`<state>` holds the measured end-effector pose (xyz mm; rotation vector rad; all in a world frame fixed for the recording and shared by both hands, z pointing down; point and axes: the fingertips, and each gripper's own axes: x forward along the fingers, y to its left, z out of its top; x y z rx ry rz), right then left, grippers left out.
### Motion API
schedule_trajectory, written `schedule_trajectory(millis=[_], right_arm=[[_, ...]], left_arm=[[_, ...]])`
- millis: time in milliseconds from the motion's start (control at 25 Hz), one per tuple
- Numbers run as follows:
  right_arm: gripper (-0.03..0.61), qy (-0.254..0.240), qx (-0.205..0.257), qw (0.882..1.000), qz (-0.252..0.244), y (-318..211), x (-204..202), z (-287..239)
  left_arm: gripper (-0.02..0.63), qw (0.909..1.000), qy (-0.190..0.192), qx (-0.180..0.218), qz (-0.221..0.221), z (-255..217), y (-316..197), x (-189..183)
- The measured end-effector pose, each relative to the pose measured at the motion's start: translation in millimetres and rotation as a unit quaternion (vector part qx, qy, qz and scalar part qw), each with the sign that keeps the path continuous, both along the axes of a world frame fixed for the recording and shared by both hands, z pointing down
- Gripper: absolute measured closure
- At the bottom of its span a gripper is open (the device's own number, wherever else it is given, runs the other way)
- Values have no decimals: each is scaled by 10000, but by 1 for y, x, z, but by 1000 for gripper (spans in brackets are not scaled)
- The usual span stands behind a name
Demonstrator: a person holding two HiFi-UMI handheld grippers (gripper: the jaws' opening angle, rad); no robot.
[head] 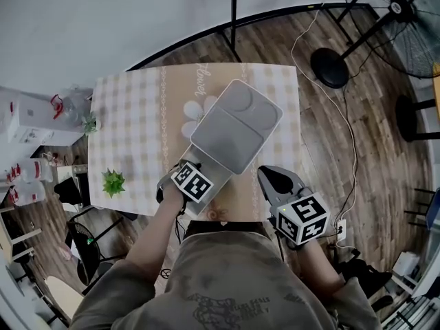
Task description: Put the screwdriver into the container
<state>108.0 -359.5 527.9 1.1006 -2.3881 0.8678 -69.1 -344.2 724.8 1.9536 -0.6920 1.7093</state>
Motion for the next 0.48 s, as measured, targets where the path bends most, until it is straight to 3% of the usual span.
schedule_trajectory(millis=[480], right_arm=[[551, -36, 144, 9999, 80, -12, -17, -7]], left_arm=[[469, 9971, 613, 355, -266, -27, -6, -5]])
